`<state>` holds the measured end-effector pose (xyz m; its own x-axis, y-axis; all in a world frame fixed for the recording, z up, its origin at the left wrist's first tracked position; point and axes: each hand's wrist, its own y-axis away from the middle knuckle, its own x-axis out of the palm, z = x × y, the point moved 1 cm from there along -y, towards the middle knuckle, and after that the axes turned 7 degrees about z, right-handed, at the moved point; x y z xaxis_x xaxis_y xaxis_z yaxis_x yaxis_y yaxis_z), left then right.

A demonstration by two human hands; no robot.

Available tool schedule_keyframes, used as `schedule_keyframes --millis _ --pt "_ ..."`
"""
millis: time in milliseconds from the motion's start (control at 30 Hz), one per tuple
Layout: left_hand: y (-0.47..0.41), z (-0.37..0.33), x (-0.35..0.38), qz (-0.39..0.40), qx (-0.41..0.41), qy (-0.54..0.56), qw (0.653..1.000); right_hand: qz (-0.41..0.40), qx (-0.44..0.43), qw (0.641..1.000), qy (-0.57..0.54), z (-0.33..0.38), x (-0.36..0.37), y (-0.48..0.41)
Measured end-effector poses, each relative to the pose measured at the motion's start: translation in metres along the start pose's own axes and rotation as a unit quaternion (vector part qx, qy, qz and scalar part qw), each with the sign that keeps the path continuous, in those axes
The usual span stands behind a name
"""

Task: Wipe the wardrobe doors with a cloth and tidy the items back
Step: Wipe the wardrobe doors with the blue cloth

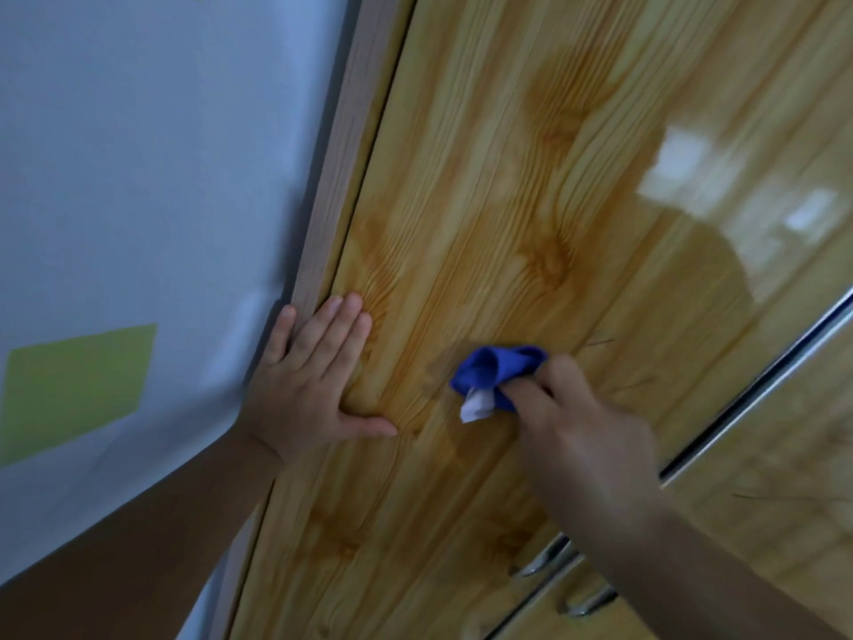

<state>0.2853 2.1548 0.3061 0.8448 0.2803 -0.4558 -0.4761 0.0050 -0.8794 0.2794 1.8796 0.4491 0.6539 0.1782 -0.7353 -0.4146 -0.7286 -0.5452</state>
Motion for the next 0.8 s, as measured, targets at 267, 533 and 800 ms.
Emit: schedule_keyframes --millis 267,533,800 --pt "-0.004 -0.012 -0.036 0.049 -0.011 0.104 0.993 -0.033 0.024 0.998 -0.055 -0.024 -0.048 0.005" --pt "-0.078 -0.080 -0.073 0.036 0.048 0.137 0.989 -0.158 0.040 0.986 -0.040 -0.071 -0.084 -0.027" --pt "-0.077 -0.078 -0.057 -0.028 0.048 0.176 0.983 -0.101 -0.001 0.995 -0.001 -0.033 -0.014 0.016"
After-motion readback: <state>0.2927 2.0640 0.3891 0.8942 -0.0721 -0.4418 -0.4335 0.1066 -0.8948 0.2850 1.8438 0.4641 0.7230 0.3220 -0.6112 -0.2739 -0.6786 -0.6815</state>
